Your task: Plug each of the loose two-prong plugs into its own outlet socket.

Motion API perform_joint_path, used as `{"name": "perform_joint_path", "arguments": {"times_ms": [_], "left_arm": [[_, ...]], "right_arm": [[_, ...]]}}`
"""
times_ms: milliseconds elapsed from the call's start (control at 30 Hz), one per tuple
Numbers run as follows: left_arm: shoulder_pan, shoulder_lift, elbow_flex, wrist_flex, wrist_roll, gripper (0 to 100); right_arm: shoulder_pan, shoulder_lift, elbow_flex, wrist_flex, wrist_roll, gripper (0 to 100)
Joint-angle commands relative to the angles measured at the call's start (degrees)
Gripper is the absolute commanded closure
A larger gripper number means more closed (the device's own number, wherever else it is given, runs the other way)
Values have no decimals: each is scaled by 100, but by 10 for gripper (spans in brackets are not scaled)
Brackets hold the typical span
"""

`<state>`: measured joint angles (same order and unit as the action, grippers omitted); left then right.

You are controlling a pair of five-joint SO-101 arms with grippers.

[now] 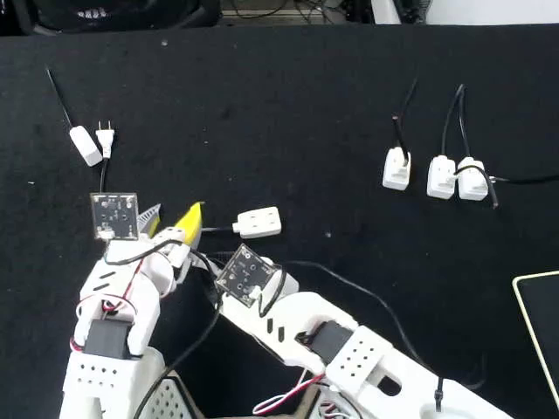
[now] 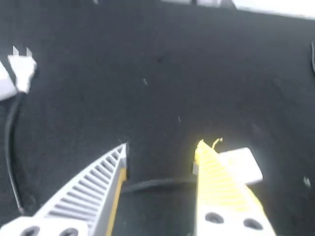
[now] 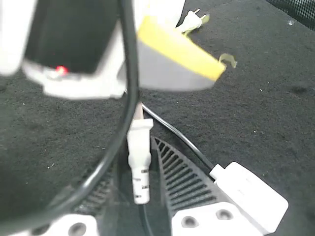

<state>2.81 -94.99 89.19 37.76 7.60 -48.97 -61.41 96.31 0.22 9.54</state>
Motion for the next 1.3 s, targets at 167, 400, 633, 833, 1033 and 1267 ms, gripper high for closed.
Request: {"name": "perform_joint_path", "arguments": {"times_ms": [167,400,633,833,1033,1267], "left_arm": [[154,-62,163,97,-246,780],[119,-70,224,114,-273,780],[136,-70,233,114,-273,780],[119,-70,233,114,-273,780],[145,-88,312,105,-273,780],[101,-105,242,88,-273,780]], "right_arm": [[-62,-163,-400,149,-35,988],[-62,-1112,-541,1073,-44,988],[-88,-2668,-321,2013,-53,988],[-88,-3688,4,2426,-53,988],[-88,-4251,22,2778,-369,988],[-62,-4084,40,2787,-396,988]]}}
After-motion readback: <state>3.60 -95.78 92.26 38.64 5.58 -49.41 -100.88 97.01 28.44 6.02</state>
